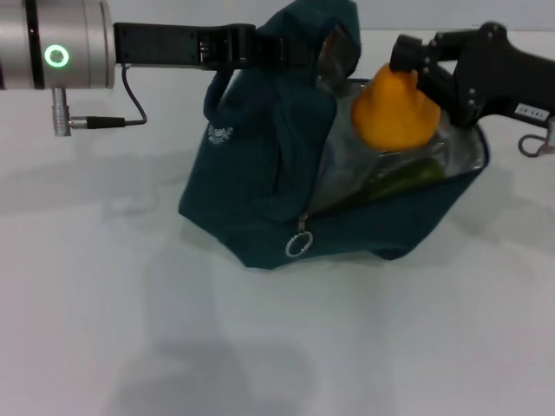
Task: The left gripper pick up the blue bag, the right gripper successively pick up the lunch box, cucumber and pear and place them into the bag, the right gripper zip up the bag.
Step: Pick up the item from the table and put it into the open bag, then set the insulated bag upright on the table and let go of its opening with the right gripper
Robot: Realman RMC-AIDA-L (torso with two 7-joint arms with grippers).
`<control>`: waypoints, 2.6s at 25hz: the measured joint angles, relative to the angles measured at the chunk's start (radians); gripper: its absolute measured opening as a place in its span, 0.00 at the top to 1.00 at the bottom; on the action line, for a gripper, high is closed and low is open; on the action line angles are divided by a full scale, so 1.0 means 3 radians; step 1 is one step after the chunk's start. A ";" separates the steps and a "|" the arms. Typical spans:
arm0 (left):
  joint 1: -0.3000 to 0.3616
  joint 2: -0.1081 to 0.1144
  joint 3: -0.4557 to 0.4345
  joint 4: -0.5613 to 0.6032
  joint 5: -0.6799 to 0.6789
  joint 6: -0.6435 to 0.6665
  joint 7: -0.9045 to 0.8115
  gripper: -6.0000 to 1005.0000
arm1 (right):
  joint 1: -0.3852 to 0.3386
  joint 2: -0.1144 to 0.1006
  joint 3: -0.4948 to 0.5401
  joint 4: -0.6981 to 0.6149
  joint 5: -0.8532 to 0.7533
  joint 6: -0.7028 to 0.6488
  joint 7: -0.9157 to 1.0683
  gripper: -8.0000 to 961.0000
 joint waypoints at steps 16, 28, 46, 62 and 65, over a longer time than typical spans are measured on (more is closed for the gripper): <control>-0.0010 -0.0030 -0.0002 -0.0090 -0.0012 -0.0024 0.0058 0.95 | 0.0023 -0.0004 0.0014 -0.0178 0.0065 -0.0171 0.0136 0.95; -0.0004 -0.0032 -0.0083 -0.0090 -0.0016 -0.0024 0.0081 0.95 | -0.0117 -0.0086 0.0052 -0.0060 0.0045 -0.0013 0.0159 0.95; -0.0039 -0.0030 -0.0084 -0.0095 -0.0016 -0.0014 0.0082 0.95 | -0.0054 -0.0069 0.0040 0.0131 -0.0111 0.0284 0.0142 0.95; -0.0031 -0.0029 -0.0084 -0.0095 -0.0014 -0.0002 0.0082 0.95 | -0.0046 -0.0063 0.0048 0.0118 -0.0115 0.0200 0.0198 0.80; -0.0029 -0.0032 -0.0084 -0.0095 -0.0013 -0.0002 0.0082 0.95 | -0.0065 -0.0065 0.0070 0.0072 -0.0101 0.0179 0.0202 0.70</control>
